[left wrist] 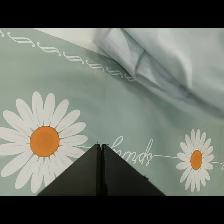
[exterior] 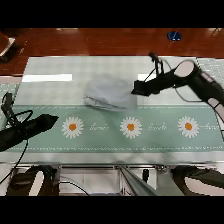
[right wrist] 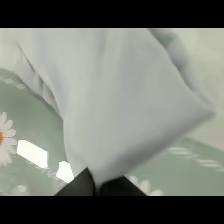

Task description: Fold the shirts.

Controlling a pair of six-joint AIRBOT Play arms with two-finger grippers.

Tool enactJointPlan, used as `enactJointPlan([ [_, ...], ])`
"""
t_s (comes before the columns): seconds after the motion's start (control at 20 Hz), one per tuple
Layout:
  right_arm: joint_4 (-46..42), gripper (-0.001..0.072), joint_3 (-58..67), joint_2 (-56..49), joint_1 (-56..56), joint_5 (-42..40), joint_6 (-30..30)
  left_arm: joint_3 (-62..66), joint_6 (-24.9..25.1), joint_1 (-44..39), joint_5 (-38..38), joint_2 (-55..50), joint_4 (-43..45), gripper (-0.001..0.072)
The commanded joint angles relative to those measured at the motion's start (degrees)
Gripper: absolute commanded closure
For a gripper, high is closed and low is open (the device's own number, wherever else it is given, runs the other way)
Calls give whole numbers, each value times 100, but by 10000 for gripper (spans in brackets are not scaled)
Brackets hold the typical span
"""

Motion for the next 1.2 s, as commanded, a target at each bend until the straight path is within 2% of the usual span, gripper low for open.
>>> enactJointPlan([
  [0.0,-1832,689,1650,42,13,1115,402,-2,2,4,0,2,4,687],
  [0.15,-2452,689,2776,42,-9,1681,400,-2,2,4,0,2,4,688],
  [0.35,-2452,688,3510,149,-579,1860,535,-2,4,4,-2,2,2,687],
  [0.45,-2221,688,3613,269,-1137,1873,625,-2,26,4,-2,2,2,687],
  [0.8,-566,688,3613,501,-3606,2168,782,-2,66,4,0,2,4,687],
  [1.15,-385,688,3477,522,-5093,3084,710,-2,66,4,79,0,4,687],
])
